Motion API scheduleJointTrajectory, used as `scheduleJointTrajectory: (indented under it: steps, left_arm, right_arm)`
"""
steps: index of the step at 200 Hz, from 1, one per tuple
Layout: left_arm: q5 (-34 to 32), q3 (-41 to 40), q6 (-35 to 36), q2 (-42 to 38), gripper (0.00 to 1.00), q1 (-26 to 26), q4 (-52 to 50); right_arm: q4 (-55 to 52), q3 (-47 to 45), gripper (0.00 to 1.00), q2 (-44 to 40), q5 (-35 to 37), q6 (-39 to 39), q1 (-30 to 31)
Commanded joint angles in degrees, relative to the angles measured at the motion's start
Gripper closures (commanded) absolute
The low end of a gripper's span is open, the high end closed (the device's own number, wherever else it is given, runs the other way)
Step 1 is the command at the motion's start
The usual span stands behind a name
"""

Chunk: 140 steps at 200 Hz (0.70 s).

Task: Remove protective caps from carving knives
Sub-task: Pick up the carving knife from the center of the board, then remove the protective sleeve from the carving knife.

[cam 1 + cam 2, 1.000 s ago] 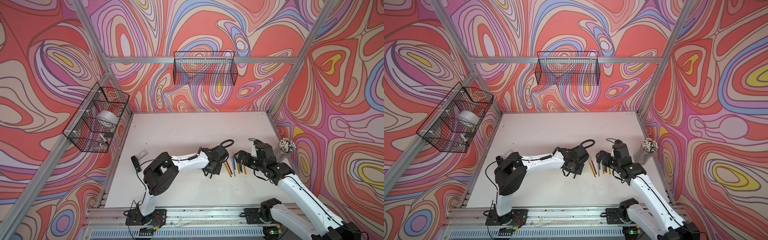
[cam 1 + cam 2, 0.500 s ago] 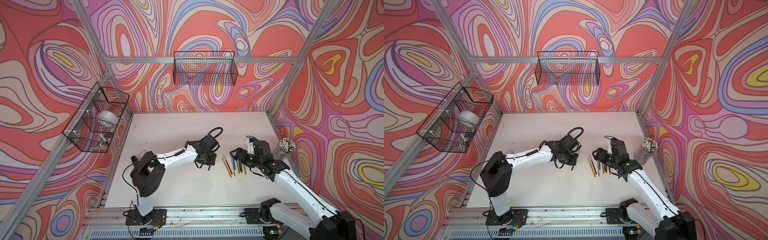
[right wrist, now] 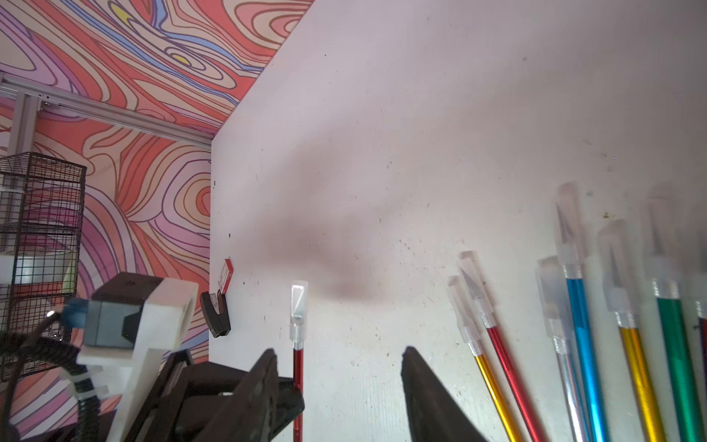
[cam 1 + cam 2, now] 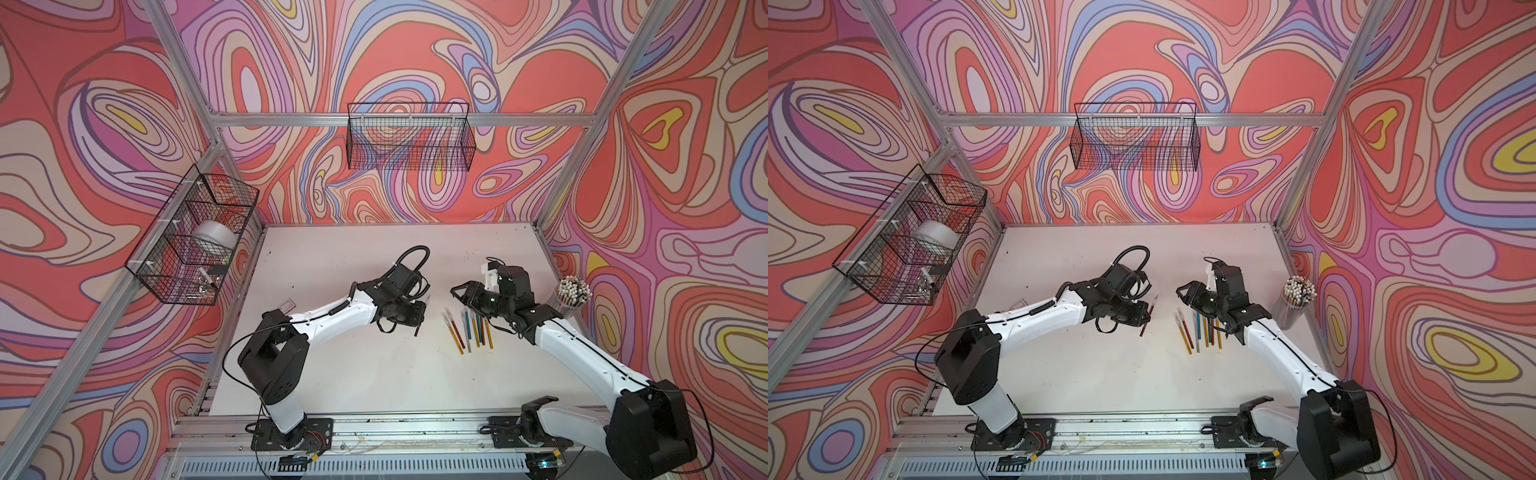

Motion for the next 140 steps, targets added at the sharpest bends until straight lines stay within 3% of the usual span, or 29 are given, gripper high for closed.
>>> scheduleJointTrajectory:
  steps: [1,76,140]
  left_arm:
    - [2.0,-0.9,-0.6,-2.0,0.88,0.2,3.7]
    - [-3.5,-5.9,-2.1,-4.8,0.88,0.1,11.5]
    - [-6.0,-7.0,-1.6,-3.6,0.87,0.1,15.6]
  right_arm:
    - [2.9,3.3,0.48,2.4,-3.5,-0.7,0.3]
    - [-1.3,10.5,0.52,9.7,-0.1,-0.7,0.5]
    - [-4.4,14.9,0.52,13.6,3.4,-2.6,4.2]
